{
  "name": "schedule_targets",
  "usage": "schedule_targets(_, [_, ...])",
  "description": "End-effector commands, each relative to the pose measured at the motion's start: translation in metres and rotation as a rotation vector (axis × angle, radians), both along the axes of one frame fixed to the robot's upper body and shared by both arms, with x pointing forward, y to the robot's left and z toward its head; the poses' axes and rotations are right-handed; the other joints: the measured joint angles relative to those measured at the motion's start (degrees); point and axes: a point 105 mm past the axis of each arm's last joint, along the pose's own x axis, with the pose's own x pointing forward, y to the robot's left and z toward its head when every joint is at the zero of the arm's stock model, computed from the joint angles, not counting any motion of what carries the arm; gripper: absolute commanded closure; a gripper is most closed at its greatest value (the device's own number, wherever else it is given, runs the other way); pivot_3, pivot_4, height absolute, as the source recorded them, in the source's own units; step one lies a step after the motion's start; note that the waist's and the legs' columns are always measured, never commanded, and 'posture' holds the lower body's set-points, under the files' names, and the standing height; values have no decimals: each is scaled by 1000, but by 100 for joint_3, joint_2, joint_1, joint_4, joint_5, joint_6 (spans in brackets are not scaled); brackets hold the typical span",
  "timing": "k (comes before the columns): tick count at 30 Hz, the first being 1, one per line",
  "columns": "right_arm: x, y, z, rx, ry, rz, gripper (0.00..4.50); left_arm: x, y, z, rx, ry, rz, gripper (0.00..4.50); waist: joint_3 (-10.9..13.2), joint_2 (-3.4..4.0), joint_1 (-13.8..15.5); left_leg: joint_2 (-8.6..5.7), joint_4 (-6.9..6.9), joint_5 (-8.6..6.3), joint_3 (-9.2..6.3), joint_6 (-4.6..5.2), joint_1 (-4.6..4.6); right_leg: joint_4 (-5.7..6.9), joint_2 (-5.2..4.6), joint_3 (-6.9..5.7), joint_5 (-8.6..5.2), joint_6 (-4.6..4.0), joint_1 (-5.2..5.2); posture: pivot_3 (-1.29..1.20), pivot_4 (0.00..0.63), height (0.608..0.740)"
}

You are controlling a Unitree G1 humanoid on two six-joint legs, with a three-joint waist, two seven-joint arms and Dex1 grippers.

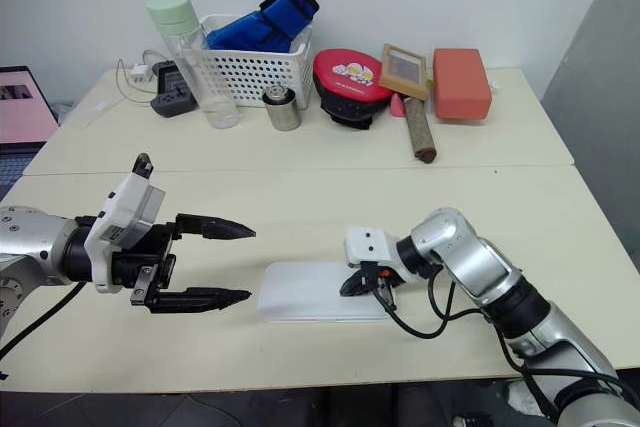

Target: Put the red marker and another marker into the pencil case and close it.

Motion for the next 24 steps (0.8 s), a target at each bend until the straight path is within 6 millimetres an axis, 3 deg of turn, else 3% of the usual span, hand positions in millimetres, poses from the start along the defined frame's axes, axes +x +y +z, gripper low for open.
schedule_targets(1, [7, 0, 53, 242, -87, -62, 4487, 6, 2, 6, -39, -30, 61, 0, 0, 0, -9, 1, 0, 0, 0, 0, 1, 0, -2, 1, 0, 0, 1, 0, 150, 740])
schedule_targets(3, [22, -13, 62, 282, -89, -196, 4316, 16, 6, 8, -69, -56, 132, 0, 0, -1, -4, 6, 0, 0, -2, 0, 4, 1, -2, 0, 0, -1, 3, 0, 150, 740])
schedule_targets(5, [51, -50, 63, 242, -149, -452, 4316, 38, 24, 9, -104, -106, 311, 0, 0, 6, 16, 5, -1, 0, -4, 0, 5, 1, -1, -2, 1, -1, 3, 0, 150, 740])
schedule_targets(7, [62, -75, 60, 188, -190, -576, 3912, 50, 38, 8, -111, -138, 419, 0, 0, 4, 44, -2, 0, 0, -4, 0, 2, 2, -1, -3, 1, 0, 2, 0, 150, 740])
schedule_targets(12, [67, -113, 54, 143, -209, -728, 2619, 64, 66, 0, -127, -186, 594, 0, 0, 2, 26, -12, -2, 0, 2, 1, -5, -6, -23, 1, 0, 0, -1, 0, 150, 740])
schedule_targets(19, [53, -146, 72, 134, -231, -793, 942, 59, 102, 3, -107, -193, 691, 0, 0, 4, 9, -4, -1, -1, 2, 2, -5, 0, -29, -2, 1, -1, -2, 0, 150, 740])
schedule_targets(24, [51, -158, 71, 111, -232, -829, 10, 56, 111, 3, -104, -175, 708, 0, 0, 3, 16, -9, -1, -1, 2, 3, -4, -3, -31, -3, 0, 0, 1, 0, 150, 740])
